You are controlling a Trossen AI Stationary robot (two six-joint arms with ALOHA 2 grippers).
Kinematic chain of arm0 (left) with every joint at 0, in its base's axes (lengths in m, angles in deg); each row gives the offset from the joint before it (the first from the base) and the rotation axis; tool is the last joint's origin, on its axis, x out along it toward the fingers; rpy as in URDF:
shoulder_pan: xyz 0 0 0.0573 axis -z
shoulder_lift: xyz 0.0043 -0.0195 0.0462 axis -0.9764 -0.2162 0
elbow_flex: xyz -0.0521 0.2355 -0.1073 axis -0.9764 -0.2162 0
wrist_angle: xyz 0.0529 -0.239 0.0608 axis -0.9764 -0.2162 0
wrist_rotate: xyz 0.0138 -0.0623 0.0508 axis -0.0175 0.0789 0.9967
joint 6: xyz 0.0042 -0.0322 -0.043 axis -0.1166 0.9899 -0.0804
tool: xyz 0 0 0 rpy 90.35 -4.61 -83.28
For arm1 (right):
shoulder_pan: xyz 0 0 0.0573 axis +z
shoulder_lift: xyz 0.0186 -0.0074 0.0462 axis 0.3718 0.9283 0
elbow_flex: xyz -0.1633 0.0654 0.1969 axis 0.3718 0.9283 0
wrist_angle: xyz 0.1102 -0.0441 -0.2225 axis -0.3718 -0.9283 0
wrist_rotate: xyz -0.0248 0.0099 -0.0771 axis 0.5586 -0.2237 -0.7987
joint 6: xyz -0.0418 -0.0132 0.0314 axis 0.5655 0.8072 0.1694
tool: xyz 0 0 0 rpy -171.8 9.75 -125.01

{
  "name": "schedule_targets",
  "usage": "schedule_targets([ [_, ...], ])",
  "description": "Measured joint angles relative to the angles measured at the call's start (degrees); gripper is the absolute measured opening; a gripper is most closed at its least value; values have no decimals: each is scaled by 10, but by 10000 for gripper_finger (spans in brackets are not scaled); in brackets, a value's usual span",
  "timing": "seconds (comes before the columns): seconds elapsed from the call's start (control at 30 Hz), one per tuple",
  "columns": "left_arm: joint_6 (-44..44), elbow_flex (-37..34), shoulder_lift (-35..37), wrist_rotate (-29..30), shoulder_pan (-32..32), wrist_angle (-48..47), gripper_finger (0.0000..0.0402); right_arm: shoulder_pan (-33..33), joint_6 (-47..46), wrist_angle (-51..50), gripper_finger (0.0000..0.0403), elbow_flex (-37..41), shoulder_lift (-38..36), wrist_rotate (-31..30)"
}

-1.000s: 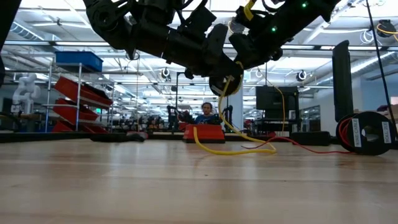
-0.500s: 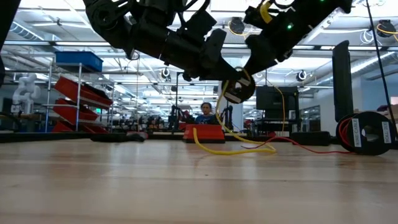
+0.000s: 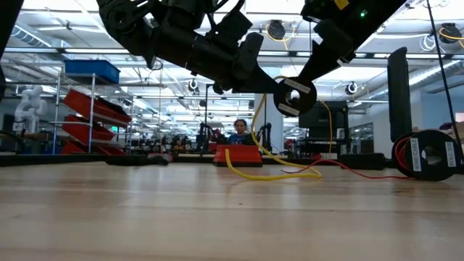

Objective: Coil cords
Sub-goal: Coil the yellow wire onto the spool

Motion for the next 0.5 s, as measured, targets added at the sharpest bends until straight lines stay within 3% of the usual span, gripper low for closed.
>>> schedule_targets([
  [0.5,0,0,0,12,-20,-24,18,5,11,-4,0,0,-66,80],
])
